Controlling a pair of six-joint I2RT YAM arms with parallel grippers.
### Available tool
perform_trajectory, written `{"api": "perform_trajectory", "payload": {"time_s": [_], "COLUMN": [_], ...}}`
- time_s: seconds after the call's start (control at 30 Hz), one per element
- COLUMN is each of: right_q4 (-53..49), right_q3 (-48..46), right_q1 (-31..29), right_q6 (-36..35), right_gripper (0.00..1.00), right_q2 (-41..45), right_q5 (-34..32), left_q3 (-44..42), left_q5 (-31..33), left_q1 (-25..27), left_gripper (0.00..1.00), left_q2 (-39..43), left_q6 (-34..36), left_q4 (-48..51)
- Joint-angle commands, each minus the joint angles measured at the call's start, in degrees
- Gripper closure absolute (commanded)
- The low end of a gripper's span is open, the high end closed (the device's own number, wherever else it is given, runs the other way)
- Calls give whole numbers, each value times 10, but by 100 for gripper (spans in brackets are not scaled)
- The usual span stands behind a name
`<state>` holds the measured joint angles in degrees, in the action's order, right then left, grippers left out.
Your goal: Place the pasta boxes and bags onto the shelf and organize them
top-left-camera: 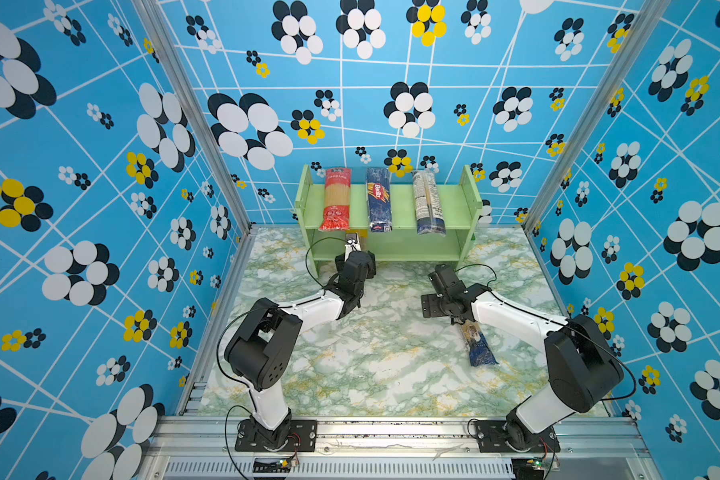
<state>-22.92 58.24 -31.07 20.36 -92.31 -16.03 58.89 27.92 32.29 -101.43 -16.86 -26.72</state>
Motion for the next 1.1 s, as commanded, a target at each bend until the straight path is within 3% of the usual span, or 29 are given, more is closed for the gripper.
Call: {"api": "perform_trajectory", "payload": {"time_s": [0.0, 0.57, 1.07], "right_q4": [-9, -31, -74], "right_q3": [0, -7, -40], "right_q1": [4, 4, 14], "right_q6": [6, -3, 46], "right_gripper": [6, 6, 5], "right_q2": [9, 46, 109], "right_q5": [-10, -36, -43], "left_q3": [-15, -57, -133], "left_q5": [13, 35, 78], "left_q1": [6, 24, 60], "left_gripper": [24, 19, 16], "left_q2": [26, 73, 166], "left_q6": [8, 36, 35], "left_q4": [-17, -28, -6]}}
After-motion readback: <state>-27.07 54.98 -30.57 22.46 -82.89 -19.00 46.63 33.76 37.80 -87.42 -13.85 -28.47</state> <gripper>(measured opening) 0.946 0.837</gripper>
